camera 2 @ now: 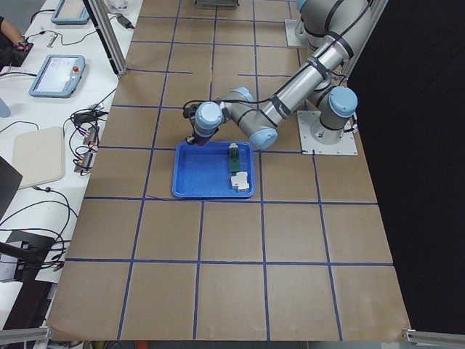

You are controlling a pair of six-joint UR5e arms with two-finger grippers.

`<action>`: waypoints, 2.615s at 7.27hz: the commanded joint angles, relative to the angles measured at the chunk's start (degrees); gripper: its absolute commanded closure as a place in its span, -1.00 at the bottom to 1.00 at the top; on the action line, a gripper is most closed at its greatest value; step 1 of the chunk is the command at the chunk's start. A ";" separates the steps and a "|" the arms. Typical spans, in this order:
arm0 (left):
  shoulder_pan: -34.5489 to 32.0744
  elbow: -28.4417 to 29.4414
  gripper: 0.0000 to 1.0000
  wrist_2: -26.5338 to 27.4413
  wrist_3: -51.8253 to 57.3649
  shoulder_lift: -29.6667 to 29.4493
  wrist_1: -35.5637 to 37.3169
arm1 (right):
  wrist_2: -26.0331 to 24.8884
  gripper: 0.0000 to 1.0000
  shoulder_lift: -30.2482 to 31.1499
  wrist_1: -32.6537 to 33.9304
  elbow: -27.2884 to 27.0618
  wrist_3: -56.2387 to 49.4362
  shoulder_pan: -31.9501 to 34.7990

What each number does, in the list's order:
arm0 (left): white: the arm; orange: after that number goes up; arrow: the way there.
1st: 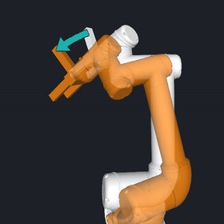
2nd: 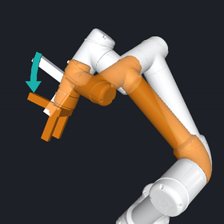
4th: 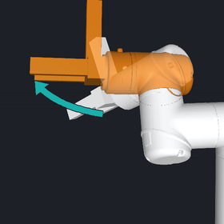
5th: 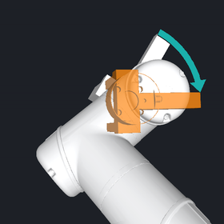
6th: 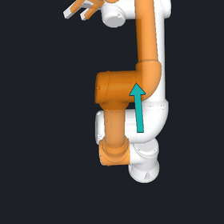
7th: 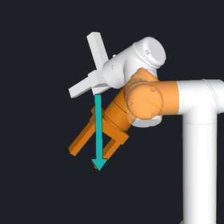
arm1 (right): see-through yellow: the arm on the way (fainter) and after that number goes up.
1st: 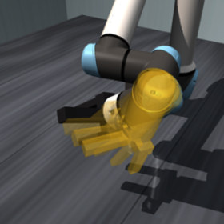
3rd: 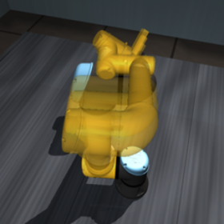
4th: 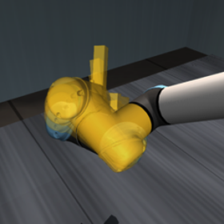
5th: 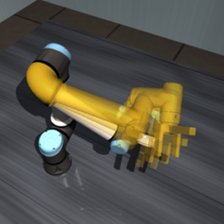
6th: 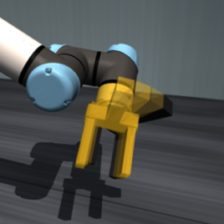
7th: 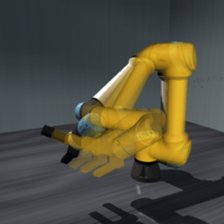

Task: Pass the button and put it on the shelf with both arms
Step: 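Lift the button and carry it toward the table center while the right gripper approaches, then close the right gripper on the button held by the left gripper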

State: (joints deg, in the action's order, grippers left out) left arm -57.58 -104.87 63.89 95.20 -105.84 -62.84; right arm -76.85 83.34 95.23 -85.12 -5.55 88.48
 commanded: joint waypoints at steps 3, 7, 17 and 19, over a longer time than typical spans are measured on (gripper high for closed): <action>-19.98 6.70 1.00 -14.34 -6.11 4.93 -7.57 | 6.35 -1.00 3.40 -1.02 -0.93 -33.67 -1.55; -31.60 7.74 1.00 -24.68 -13.62 5.37 -2.64 | 20.14 -1.00 3.49 -4.09 -4.43 -65.99 -10.07; -46.04 10.83 1.00 -26.80 -22.69 8.55 0.17 | 25.96 -1.00 11.75 -20.34 -4.62 -113.28 -10.08; -46.04 10.74 1.00 -27.06 -22.78 9.34 0.43 | 26.66 -1.00 12.80 -21.84 -4.62 -112.32 -9.91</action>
State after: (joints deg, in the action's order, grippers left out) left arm -103.59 -94.05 36.99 72.46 -96.90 -62.63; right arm -50.53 95.30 74.46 -89.73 -118.36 78.43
